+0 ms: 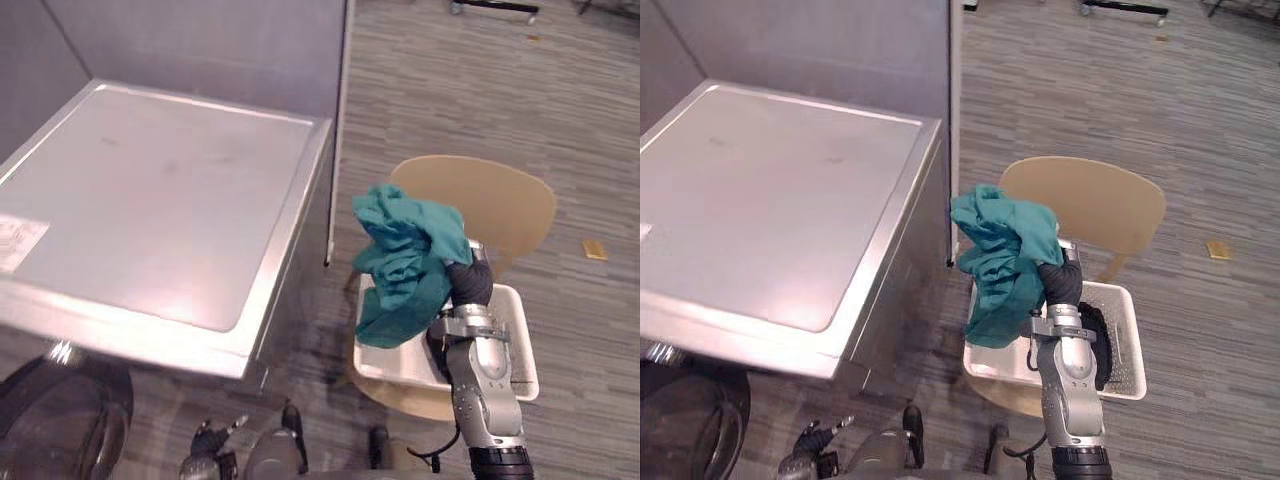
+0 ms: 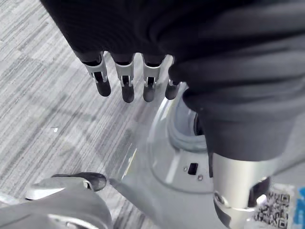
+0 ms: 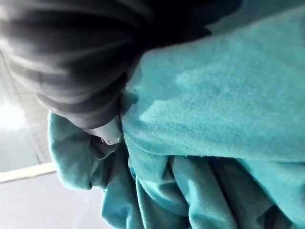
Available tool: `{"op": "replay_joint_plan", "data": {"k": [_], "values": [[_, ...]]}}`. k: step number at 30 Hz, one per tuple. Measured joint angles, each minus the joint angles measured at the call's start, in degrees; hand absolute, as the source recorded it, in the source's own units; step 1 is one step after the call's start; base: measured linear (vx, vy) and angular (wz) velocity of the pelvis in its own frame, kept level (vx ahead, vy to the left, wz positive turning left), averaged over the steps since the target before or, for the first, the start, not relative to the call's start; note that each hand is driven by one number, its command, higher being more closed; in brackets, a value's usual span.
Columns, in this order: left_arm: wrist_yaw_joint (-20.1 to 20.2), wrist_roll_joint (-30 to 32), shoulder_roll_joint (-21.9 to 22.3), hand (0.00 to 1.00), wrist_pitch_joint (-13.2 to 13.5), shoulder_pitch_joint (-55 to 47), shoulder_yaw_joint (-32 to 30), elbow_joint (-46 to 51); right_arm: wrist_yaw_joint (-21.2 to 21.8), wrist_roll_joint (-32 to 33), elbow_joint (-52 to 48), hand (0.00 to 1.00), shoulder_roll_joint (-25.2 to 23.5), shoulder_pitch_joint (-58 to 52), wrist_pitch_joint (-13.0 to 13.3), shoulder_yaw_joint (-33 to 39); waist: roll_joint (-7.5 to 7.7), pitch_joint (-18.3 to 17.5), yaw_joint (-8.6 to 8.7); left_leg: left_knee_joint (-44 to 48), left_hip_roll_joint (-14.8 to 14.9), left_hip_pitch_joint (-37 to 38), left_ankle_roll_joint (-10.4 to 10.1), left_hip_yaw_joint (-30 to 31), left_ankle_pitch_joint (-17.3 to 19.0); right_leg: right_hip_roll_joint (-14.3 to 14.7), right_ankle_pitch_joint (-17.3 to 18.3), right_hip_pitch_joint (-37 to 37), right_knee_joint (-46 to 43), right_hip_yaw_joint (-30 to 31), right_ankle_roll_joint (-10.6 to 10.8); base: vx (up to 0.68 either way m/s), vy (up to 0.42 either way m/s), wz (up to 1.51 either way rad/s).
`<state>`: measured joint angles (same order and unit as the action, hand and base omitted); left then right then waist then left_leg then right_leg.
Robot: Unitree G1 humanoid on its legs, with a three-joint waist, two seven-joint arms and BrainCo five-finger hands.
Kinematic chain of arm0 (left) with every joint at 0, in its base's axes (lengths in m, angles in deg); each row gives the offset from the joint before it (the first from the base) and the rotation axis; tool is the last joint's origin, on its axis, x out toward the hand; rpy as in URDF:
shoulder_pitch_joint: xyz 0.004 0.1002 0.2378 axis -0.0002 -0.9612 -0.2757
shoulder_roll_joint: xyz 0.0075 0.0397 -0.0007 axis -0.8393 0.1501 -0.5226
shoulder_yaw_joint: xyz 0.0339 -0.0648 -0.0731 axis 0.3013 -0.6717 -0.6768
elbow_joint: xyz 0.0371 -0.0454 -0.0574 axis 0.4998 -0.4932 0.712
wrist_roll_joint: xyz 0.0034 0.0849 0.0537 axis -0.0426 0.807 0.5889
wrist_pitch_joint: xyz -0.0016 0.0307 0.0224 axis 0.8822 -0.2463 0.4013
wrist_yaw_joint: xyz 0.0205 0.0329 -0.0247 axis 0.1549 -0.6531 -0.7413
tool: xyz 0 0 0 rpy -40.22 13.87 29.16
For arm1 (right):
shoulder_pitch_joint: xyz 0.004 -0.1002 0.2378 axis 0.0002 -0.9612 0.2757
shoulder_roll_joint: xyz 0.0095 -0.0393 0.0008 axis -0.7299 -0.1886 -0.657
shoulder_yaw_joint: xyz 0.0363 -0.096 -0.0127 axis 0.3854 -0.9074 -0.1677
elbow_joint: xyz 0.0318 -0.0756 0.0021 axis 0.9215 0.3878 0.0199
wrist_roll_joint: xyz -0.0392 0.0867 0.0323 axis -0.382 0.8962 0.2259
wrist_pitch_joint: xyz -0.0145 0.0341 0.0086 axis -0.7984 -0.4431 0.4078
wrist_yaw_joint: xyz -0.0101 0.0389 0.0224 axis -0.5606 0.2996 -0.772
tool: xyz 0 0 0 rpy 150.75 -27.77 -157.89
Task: Pick up the laundry basket with both hands and put the clothes into the washing machine.
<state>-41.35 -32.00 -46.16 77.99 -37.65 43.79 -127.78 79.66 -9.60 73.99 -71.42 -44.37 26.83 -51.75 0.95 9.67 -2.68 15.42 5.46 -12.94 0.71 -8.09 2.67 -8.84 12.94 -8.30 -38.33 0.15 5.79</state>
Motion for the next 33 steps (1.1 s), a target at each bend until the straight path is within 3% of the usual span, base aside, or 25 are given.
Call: {"op": "replay_joint_plan", "data": {"k": [2, 4, 5, 6, 7, 8, 9, 10, 12, 14, 15, 16, 18, 19, 21, 22, 26, 31, 33], "values": [[-0.5, -0.5, -0.1, 0.00, 0.4, -0.5, -0.4, 0.8, 0.1, -0.1, -0.8, 1.00, -0.1, 1.7, 0.3, -2.1, 0.34, -0.2, -0.50, 2.0, -0.1, -2.5, -0.1, 1.8, 0.0, -0.9, 0.7, 2.5, -3.0, 3.2, 0.5, -0.18, -0.177, 0.47], [-1.4, -0.8, 0.2, 0.00, 0.9, -0.6, -0.8, 1.5, 0.0, -0.1, -1.4, 1.00, 0.1, 4.3, 1.2, -3.2, 1.22, -0.7, -2.08, 4.4, 0.0, -6.1, -1.6, 3.0, -1.0, -1.2, 1.6, 6.4, 2.9, 5.3, 0.7, -0.25, -0.261, 0.30], [-1.7, -1.8, 1.0, 0.00, 1.2, -0.6, -1.6, 2.6, 0.0, -0.1, -1.3, 1.00, 0.4, 6.8, 1.5, -3.4, 0.41, -0.4, -2.83, 5.9, 0.7, -8.7, -2.9, 4.6, -2.5, 0.0, 6.2, 9.1, 9.0, 3.9, 0.8, -0.31, -0.323, 0.38], [-2.5, -2.4, 2.3, 0.00, 1.2, -1.0, -1.5, 4.3, -0.3, 0.0, -1.2, 1.00, 1.0, 8.8, 1.5, -3.5, -0.63, -0.3, -2.82, 5.0, 1.6, -10.7, -3.0, 6.4, -5.3, 1.2, 8.8, 9.5, 12.9, 0.9, 0.4, -0.42, -0.402, 0.48], [-2.8, -3.1, 3.0, 0.00, 1.2, -1.0, -1.4, 5.0, -0.4, 0.0, -1.2, 1.00, 1.7, 9.2, 1.5, -3.6, -1.27, -0.4, -2.73, 2.8, 1.9, -11.1, -2.2, 7.0, -7.6, 2.1, 9.5, 9.4, 14.0, -0.7, -0.1, -0.48, -0.409, 0.71], [-3.7, -4.5, 4.5, 0.00, 1.1, -1.1, 0.0, 6.9, -0.6, -0.1, -1.2, 1.00, 3.9, 9.4, 1.5, -3.3, -3.42, -0.3, -2.74, -5.4, 2.8, -9.9, 1.0, 8.0, -13.0, 4.7, 9.3, 9.1, 15.2, -3.6, -1.4, -0.50, -0.402, 1.11], [-3.8, -5.2, 4.8, 0.00, 1.1, -1.3, 2.8, 9.6, -0.7, -0.1, -1.1, 1.00, 5.8, 9.2, 1.4, -2.3, -4.60, 0.1, -2.39, -13.4, 4.2, -8.0, 5.5, 5.5, -9.2, 6.3, 8.0, 9.5, 18.0, -7.5, -3.7, -0.42, -0.330, 1.40], [-3.7, -5.5, 4.8, 0.00, 1.1, -1.1, 3.9, 11.3, -0.7, -0.1, -1.1, 1.00, 5.9, 9.2, 1.4, -1.6, -4.10, 0.4, -1.52, -13.7, 4.1, -8.5, 4.8, 3.7, -6.0, 5.6, 7.5, 10.1, 20.0, -9.5, -4.7, -0.39, -0.282, 1.46], [-3.6, -5.6, 5.1, 0.00, 1.4, -2.5, 5.9, 19.4, -0.6, 0.0, -0.4, 1.00, 6.7, 9.6, 1.4, 0.6, -3.06, 1.3, -1.10, -4.6, 2.3, -7.9, 2.6, 1.4, -6.4, 3.9, 6.1, 9.5, 21.3, -14.1, -7.3, -0.36, -0.246, 1.27], [-3.6, -6.0, 5.0, 0.00, 1.9, -5.5, 6.2, 28.5, -0.5, 0.1, -0.6, 1.00, 7.0, 9.4, 1.5, 1.4, -3.04, 0.8, -0.82, 3.2, 1.8, -5.3, 0.8, 0.1, -5.1, 3.7, 4.2, 8.3, 22.1, -16.6, -8.6, -0.30, -0.191, 0.90], [-3.4, -6.0, 5.0, 0.00, 2.7, -6.2, 6.9, 34.1, -0.2, 0.8, -0.7, 1.00, 7.0, 8.8, 1.6, 1.8, -3.97, 0.3, -0.69, 7.4, 1.7, -2.6, -2.2, -0.3, -1.3, 3.8, 3.0, 7.5, 22.8, -18.9, -9.2, -0.32, -0.142, 1.08], [-3.3, -6.1, 4.9, 0.00, 3.9, -6.2, 8.6, 40.7, 0.5, 2.4, -0.7, 1.00, 6.9, 7.8, 1.6, 1.7, -4.83, -0.4, -0.51, 9.9, 2.5, 1.3, -3.5, -2.3, 3.2, 3.8, 1.6, 6.4, 23.7, -21.9, -9.7, -0.25, -0.077, 1.02], [-2.7, -6.0, 4.9, 0.00, 5.6, -6.1, 11.2, 46.9, 1.6, 4.0, -0.7, 1.00, 6.8, 7.5, 1.5, 0.6, -5.47, -1.0, 0.76, 7.3, 2.8, 6.4, -4.1, -4.4, 4.1, 3.9, 0.1, 6.1, 25.1, -25.2, -9.4, -0.19, -0.019, 1.13], [-1.9, -6.0, 5.0, 0.00, 6.9, -5.6, 14.1, 50.5, 2.8, 5.0, -0.8, 1.00, 6.9, 7.5, 1.5, -0.3, -6.58, -1.8, 1.22, -1.4, 2.8, 11.8, -5.6, -5.0, 3.0, 4.6, -1.3, 5.9, 26.7, -27.3, -9.1, -0.15, 0.029, 1.18], [-0.7, -5.7, 5.4, 0.00, 8.1, -3.4, 18.2, 54.0, 4.5, 6.1, -0.8, 1.00, 6.5, 7.7, 1.4, -1.7, -8.39, -3.0, 1.68, -12.8, 3.2, 15.6, -7.3, -4.8, 1.8, 6.2, -2.8, 4.7, 27.9, -30.1, -8.7, -0.16, 0.108, 0.72], [-0.4, -5.6, 5.4, 0.00, 8.5, -2.5, 19.2, 54.7, 4.9, 6.4, -0.8, 1.00, 6.2, 7.7, 1.3, -2.5, -8.33, -3.1, 1.56, -14.0, 3.5, 15.8, -7.3, -4.8, 1.8, 6.4, -3.2, 4.2, 27.7, -30.6, -8.8, -0.19, 0.149, 0.41], [1.0, -5.5, 5.0, 0.00, 8.7, -1.1, 24.9, 58.4, 8.6, 6.8, -0.8, 1.00, 3.1, 7.7, -0.5, -12.6, -5.79, -4.2, 1.35, -15.2, 2.6, 15.6, -6.8, -4.7, 1.5, 5.7, -6.2, 3.5, 28.8, -29.9, -8.0, -0.17, 0.121, 0.02], [3.0, -5.6, 4.2, 0.00, 9.2, 0.6, 31.7, 59.2, 11.4, 8.1, 3.0, 1.00, 1.8, 10.7, -1.5, -21.9, -5.44, -4.5, 1.40, -15.5, 1.2, 15.2, -4.8, -4.6, 0.1, 5.7, -10.6, 4.6, 33.0, -29.2, -7.7, -0.15, 0.080, -0.01], [2.9, -5.6, 3.5, 0.00, 9.2, 1.0, 31.9, 59.0, 11.4, 9.0, 3.6, 1.00, 1.9, 11.4, -1.5, -22.1, -5.33, -4.5, 1.40, -15.6, 1.1, 15.1, -4.3, -4.4, -0.2, 5.7, -11.4, 4.9, 34.1, -29.2, -7.6, -0.16, 0.020, 0.00]]}}
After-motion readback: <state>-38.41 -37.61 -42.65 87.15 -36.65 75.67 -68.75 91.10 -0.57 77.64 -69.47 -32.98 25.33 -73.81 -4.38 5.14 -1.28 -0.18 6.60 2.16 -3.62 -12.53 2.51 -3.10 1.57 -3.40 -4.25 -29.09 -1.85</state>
